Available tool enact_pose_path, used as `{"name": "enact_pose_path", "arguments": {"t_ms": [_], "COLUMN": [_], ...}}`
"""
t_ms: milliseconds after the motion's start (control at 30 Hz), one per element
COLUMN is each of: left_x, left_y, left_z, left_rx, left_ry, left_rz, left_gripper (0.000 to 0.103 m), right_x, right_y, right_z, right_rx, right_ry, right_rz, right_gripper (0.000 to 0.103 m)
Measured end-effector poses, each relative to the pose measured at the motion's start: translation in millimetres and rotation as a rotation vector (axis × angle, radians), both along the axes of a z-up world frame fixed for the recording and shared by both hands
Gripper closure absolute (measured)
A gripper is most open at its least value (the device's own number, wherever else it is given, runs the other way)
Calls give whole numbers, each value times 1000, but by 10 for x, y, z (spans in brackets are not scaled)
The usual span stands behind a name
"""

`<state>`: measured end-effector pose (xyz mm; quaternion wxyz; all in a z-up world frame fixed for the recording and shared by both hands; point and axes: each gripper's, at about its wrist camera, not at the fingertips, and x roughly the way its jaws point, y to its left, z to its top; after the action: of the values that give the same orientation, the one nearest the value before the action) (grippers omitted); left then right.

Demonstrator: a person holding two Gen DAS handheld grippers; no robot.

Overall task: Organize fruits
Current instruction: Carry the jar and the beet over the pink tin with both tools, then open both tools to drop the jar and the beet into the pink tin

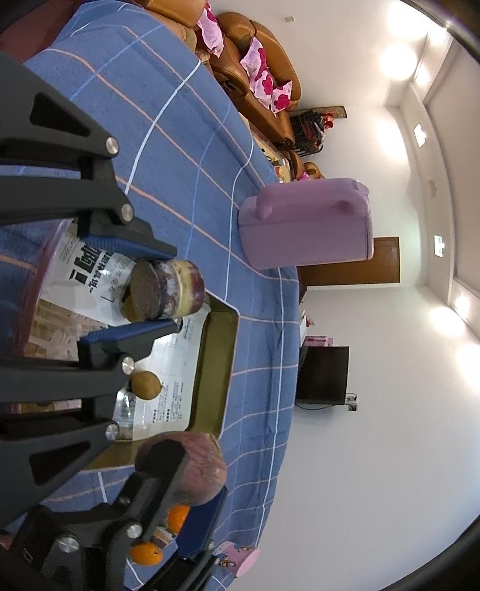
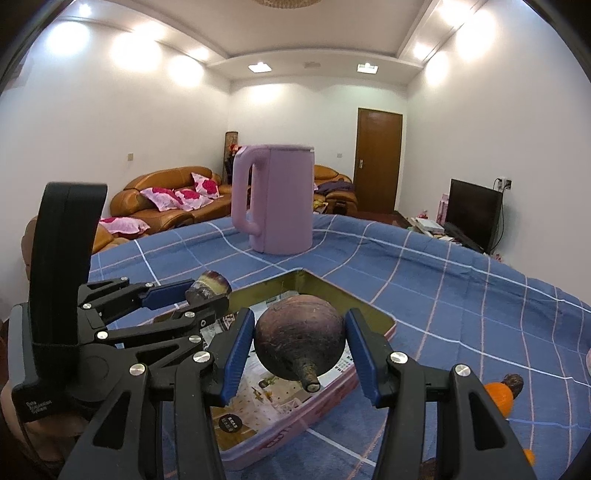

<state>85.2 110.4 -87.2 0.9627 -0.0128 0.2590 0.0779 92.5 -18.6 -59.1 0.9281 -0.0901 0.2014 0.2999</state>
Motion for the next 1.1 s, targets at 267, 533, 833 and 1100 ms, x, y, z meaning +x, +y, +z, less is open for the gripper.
{"name": "enact_pose_path", "arguments": {"t_ms": [267,533,833,1100], "left_x": [27,46,47,-58], "left_y": [44,67,12,17], "left_z": [-40,-80,-98,-36], "left_rx": [2,-1,19,10], "left_ry": [18,42,56,10], "left_rz": [2,-2,-9,19], "left_gripper": [68,68,67,32], "right_x": [43,129,276,202], "right_y": [88,131,134,3], "right_z": [-78,-186,-287,-231], "right_rx": [-27,-52,-45,6], "right_ry": [44,109,208,176], "right_rz": [18,28,41,19], "right_gripper": [50,50,50,44]}}
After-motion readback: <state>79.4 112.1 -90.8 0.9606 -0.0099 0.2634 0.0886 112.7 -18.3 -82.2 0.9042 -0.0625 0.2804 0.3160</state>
